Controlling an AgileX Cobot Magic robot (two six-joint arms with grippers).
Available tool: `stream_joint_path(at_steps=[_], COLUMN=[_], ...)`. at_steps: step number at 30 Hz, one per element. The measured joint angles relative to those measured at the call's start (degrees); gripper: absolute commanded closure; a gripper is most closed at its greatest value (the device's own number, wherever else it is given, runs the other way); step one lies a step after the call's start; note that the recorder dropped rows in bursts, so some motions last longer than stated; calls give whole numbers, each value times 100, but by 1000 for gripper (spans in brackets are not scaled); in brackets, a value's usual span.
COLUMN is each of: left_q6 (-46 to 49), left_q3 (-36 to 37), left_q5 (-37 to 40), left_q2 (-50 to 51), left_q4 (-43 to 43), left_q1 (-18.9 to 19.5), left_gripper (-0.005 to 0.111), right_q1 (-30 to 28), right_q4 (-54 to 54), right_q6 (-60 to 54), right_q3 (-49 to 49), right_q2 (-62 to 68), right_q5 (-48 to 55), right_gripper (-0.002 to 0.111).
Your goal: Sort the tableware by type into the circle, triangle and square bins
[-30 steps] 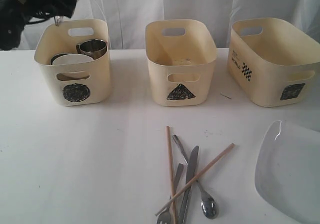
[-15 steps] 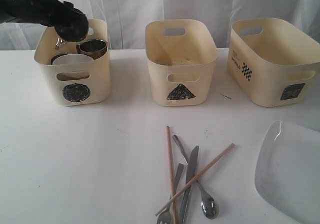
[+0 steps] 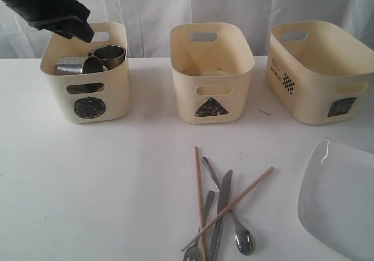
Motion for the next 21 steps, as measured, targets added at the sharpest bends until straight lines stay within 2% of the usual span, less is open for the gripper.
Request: stream_joint_path(at_steps=[2, 5, 7, 10, 11, 14, 18, 21], left_q6=[-179, -724, -955, -951, -887, -804, -804, -804], left_q3=[44, 390, 794, 1476, 1590, 2706, 4765, 5890], left_q5=[393, 507, 128, -1126, -1215, -1272, -3286, -3840], left_q2=[-132, -175, -242, -892, -1058, -1504, -2681, -3931], left_q4=[227, 935, 926, 419, 469, 746, 29, -122], left_q1=[0, 0, 4, 4, 4, 103, 78, 89], left_gripper=[106, 107, 107, 107, 107, 107, 107, 107], right_q1=[0, 0, 0, 0, 0, 0, 0, 0], right_q4=[0, 0, 0, 0, 0, 0, 0, 0], right_q6=[0, 0, 0, 0, 0, 0, 0, 0], right_q3=[0, 0, 0, 0, 0, 0, 0, 0], right_q2=[0, 0, 0, 0, 0, 0, 0, 0], right_q5=[0, 0, 0, 0, 0, 0, 0, 0], right_gripper=[108, 108, 108, 108, 108, 108, 108, 108])
